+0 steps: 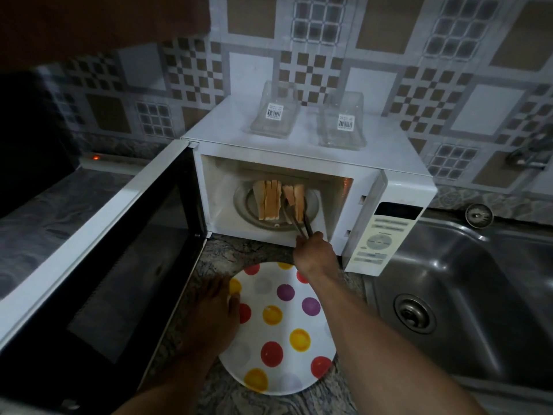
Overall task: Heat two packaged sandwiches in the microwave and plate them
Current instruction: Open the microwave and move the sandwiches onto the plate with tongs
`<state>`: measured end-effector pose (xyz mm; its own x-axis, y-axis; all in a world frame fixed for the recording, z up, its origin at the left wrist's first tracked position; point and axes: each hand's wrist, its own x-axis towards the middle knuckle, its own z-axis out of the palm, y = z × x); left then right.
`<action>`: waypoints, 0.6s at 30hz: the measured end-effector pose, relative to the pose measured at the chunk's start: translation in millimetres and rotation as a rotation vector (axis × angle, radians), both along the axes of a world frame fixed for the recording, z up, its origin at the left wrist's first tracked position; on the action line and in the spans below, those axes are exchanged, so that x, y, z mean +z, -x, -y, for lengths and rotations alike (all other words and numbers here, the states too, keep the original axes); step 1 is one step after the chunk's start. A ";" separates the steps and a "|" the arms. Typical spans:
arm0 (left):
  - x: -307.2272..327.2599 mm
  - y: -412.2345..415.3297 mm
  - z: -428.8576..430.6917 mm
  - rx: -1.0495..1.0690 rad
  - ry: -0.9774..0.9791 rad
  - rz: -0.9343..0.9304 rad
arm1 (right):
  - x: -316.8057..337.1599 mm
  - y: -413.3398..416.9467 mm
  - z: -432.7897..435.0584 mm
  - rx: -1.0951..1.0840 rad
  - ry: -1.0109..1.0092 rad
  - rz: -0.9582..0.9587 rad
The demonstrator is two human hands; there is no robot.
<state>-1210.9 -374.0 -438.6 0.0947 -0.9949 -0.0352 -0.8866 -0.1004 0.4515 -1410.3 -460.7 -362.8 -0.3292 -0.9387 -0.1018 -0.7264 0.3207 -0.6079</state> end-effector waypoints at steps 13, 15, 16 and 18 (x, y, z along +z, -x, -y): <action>1.4 1.4 1.5 -0.003 0.008 0.095 | 7.7 3.8 -11.3 -0.032 -0.034 -0.024; 3.3 2.5 0.8 -0.008 -0.003 0.088 | 9.8 2.5 -15.2 -0.045 -0.025 -0.022; 4.0 2.8 1.3 -0.011 -0.019 0.089 | 11.0 1.5 -17.1 -0.049 -0.022 -0.023; 5.3 2.9 0.7 -0.019 -0.043 0.095 | 14.4 0.3 -23.8 -0.055 -0.016 -0.030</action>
<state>-1213.8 -374.7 -433.2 0.0808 -0.9943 -0.0697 -0.9270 -0.1006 0.3612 -1410.6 -436.9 -348.4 -0.3832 -0.9175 -0.1064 -0.7252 0.3702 -0.5806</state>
